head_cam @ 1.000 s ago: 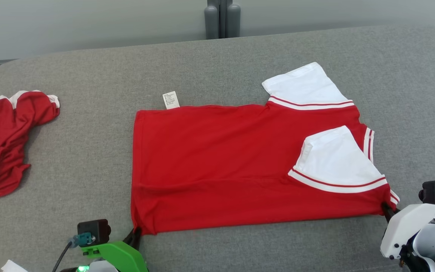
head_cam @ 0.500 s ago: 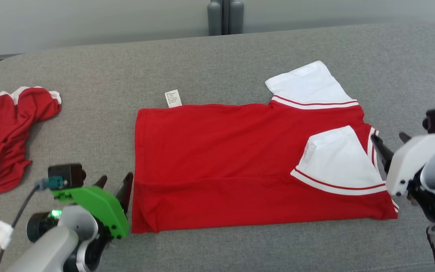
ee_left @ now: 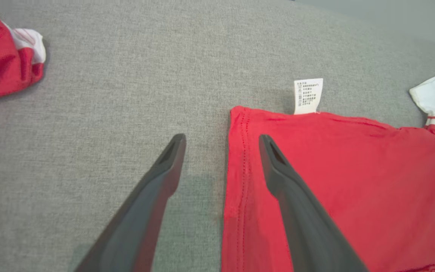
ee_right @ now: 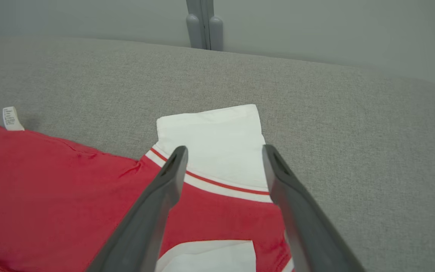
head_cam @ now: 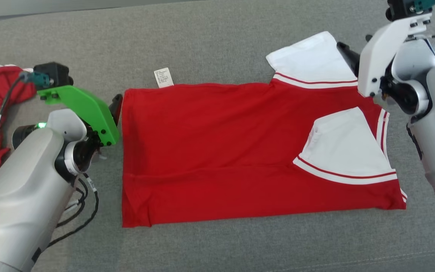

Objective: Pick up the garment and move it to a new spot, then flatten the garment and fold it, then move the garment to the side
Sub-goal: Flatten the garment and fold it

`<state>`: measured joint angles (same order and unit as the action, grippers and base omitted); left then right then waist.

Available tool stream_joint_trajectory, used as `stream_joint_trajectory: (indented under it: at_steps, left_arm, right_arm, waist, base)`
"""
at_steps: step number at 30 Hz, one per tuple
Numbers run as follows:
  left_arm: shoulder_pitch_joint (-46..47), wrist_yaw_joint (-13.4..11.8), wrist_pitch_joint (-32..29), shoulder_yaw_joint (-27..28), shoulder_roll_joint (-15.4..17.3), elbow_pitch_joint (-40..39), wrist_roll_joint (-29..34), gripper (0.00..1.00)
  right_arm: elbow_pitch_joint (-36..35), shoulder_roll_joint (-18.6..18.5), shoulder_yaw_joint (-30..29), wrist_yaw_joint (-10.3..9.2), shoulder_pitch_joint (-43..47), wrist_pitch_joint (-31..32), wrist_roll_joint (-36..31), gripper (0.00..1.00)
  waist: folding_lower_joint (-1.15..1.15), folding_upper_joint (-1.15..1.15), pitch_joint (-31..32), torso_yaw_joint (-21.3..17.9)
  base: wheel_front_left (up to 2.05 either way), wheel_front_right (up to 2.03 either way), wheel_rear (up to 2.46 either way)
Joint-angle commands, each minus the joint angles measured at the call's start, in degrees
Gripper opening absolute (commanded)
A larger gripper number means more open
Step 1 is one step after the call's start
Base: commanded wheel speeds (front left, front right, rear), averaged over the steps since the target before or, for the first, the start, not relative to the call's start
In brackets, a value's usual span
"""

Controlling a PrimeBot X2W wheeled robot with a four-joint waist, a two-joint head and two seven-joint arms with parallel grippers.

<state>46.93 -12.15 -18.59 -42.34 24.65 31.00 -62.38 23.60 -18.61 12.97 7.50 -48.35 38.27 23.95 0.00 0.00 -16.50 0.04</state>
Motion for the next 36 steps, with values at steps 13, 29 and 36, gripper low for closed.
stream_joint_trajectory:
  at_steps: [13, 29, 36]
  left_arm:
    - [8.92, 5.35, 0.01, -4.29, -3.33, 10.71, 4.85, 1.0]
    - [11.05, 9.55, 2.08, -9.44, -8.15, 15.51, 8.75, 0.0]
    - [11.99, 9.15, 8.28, -10.65, -11.32, 15.1, 11.37, 0.0]
  right_arm:
    - [14.82, -1.34, 11.43, -0.03, -13.14, -8.77, 5.01, 1.0]
    - [21.97, -5.1, 17.98, -0.03, -18.85, -13.41, 9.91, 1.0]
    - [26.5, -8.2, 17.39, -0.03, -21.98, -16.08, 7.79, 1.0]
  waist:
    - [0.0, 0.0, -6.78, -0.54]
    - [0.0, 0.0, -10.37, 2.06]
    - [0.0, 0.0, -12.59, 5.43]
  base:
    - [0.0, 0.0, 0.0]
    - [0.0, 0.0, 0.0]
    - [0.0, 0.0, 0.0]
